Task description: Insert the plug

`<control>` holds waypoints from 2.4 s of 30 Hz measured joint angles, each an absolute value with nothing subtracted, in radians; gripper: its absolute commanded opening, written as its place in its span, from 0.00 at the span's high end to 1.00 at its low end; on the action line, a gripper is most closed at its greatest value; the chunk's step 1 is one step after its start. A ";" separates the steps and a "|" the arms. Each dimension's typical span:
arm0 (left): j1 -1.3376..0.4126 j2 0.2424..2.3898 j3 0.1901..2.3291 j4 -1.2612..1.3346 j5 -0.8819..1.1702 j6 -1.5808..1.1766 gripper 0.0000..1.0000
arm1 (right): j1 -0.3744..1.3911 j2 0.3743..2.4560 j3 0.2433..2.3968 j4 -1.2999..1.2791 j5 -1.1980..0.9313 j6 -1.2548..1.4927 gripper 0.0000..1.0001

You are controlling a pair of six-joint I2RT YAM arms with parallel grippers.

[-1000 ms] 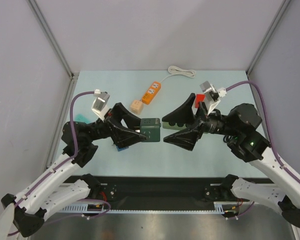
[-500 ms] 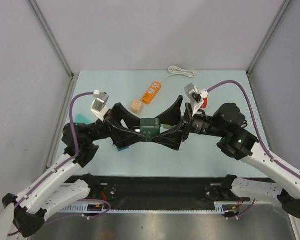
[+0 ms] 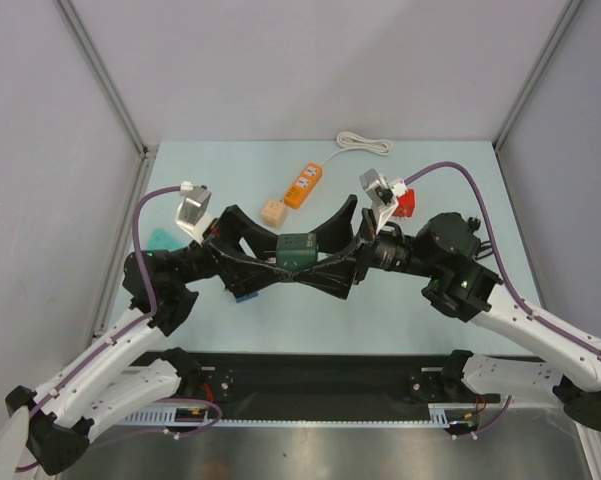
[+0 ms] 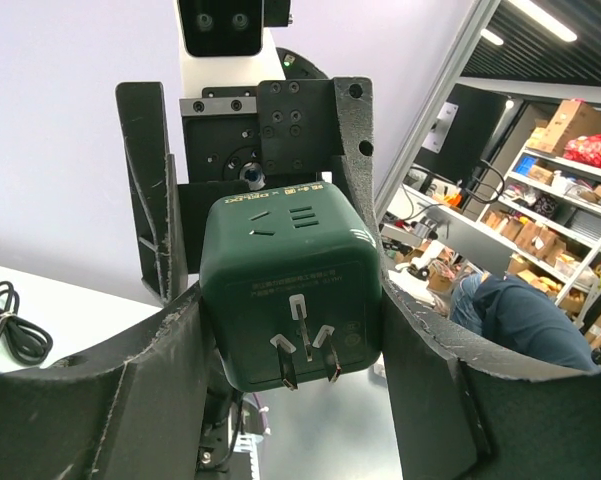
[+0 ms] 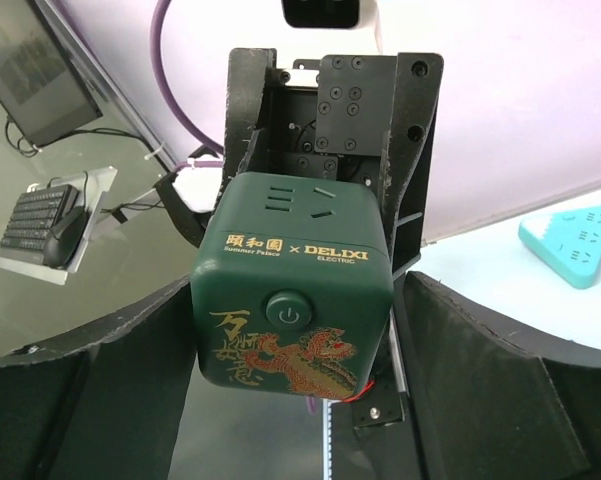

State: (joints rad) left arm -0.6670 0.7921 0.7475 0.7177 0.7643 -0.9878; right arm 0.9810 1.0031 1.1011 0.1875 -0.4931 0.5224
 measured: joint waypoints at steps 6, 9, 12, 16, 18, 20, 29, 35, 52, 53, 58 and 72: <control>-0.667 0.792 0.744 0.736 0.761 -0.995 1.00 | 0.985 1.006 1.100 0.215 -0.488 0.539 0.32; -0.665 0.791 0.741 0.737 0.735 -0.995 0.78 | 0.982 1.007 1.099 0.218 -0.471 0.533 0.68; -0.664 0.791 0.739 0.738 0.725 -0.997 0.03 | 0.980 1.010 1.099 0.223 -0.472 0.537 1.00; -0.667 0.765 0.731 0.715 0.708 -1.001 0.00 | 0.952 1.010 1.081 0.239 -0.488 0.563 1.00; -0.667 0.746 0.725 0.677 0.701 -0.984 0.00 | 0.919 1.003 1.054 0.267 -0.530 0.604 1.00; -0.667 0.727 0.716 0.630 0.690 -0.962 0.00 | 0.872 0.995 1.028 0.291 -0.580 0.657 1.00; -0.654 0.643 0.702 0.357 0.668 -0.826 0.00 | 0.644 0.917 1.016 0.291 -0.674 0.759 1.00; -0.625 0.636 0.697 0.139 0.575 -0.716 0.00 | 0.534 0.926 1.128 0.012 -0.629 0.686 1.00; -0.619 0.924 0.780 -0.310 0.172 -0.487 0.00 | 0.524 1.588 1.615 -1.021 0.194 0.515 1.00; -0.619 0.923 0.780 -0.314 0.167 -0.487 0.00 | 0.519 1.621 1.623 -1.053 0.212 0.516 1.00; -0.618 0.900 0.775 -0.321 0.163 -0.487 0.00 | 0.505 1.744 1.709 -1.143 0.270 0.529 1.00; -0.618 0.867 0.767 -0.328 0.189 -0.487 0.00 | 0.485 1.852 1.716 -1.154 0.281 0.595 1.00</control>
